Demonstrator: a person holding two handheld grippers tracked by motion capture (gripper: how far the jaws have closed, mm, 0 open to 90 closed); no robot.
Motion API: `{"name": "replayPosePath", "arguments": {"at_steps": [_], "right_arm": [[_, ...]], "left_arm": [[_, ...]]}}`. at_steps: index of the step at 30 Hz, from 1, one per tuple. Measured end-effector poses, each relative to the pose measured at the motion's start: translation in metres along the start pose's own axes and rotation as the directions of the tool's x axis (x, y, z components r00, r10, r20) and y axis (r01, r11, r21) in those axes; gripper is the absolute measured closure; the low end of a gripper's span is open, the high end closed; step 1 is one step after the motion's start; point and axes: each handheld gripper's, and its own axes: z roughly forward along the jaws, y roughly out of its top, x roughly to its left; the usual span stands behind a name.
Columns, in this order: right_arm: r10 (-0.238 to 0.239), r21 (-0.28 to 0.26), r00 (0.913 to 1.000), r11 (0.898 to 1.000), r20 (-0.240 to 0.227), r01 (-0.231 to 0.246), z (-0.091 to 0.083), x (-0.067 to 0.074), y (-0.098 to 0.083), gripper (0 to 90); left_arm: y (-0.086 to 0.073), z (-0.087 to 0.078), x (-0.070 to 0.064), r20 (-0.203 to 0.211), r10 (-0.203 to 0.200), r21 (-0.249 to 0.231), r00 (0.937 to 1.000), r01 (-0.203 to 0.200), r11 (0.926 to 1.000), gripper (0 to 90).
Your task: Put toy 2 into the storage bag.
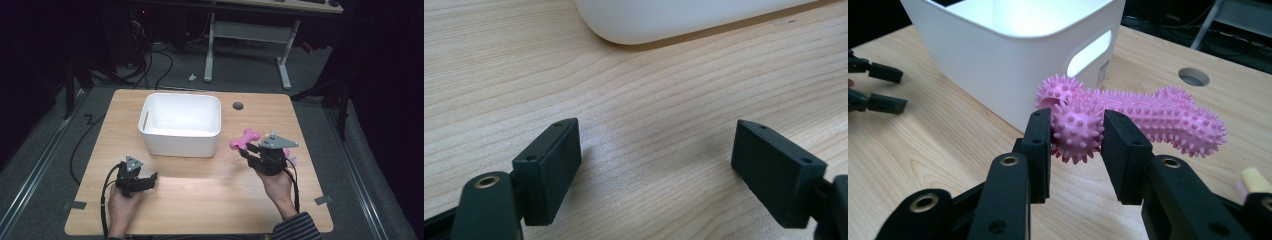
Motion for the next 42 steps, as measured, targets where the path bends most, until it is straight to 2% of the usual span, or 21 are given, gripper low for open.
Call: {"name": "replayPosePath", "arguments": {"at_steps": [5,6,8,16,19,25,30,35,42], "right_arm": [[-0.03,-0.005,0.9993,1.0,-0.02,0.03,-0.003,0.0,0.013,66.5],[-0.045,-0.009,0.9984,0.999,-0.034,0.045,-0.004,0.001,0.02,66.5],[-0.047,-0.011,0.9982,0.999,-0.037,0.047,-0.005,0.001,0.023,66.5],[-0.079,-0.06,0.9944,0.995,-0.069,0.075,-0.014,0.001,0.054,66.5],[-0.083,-0.068,0.9936,0.995,-0.076,0.078,-0.014,0.002,0.059,66.4],[-0.132,-0.076,0.9872,0.989,-0.09,0.125,-0.01,0.008,0.077,66.5],[-0.15,-0.079,0.9839,0.987,-0.096,0.143,-0.008,0.013,0.087,66.4],[-0.187,-0.087,0.9752,0.98,-0.118,0.178,-0.001,0.021,0.102,66.5],[-0.196,-0.097,0.9699,0.978,-0.144,0.183,0.008,0.029,0.113,66.4]], "left_arm": [[0.0,0.0,0.0,0.0,0.0,0.0,1.0,0.0,1.0,20.4],[0.0,0.0,0.0,0.0,0.0,0.0,1.0,0.0,1.0,20.4],[0.0,0.0,0.0,0.0,0.0,0.0,1.0,0.0,1.0,20.4],[0.0,0.0,0.0,0.0,0.0,0.0,1.0,0.0,1.0,20.4],[0.0,0.0,0.0,0.0,0.0,0.0,1.0,0.0,1.0,20.4],[0.0,0.0,0.0,0.0,0.0,0.0,1.0,0.0,1.0,20.4],[0.0,0.0,0.0,0.0,-0.001,-0.001,1.0,0.001,1.0,20.4],[0.0,0.0,0.0,0.0,0.0,0.0,1.0,0.0,1.0,20.4],[0.0,0.0,0.0,0.0,0.0,0.0,1.0,0.0,1.0,20.4]]}}
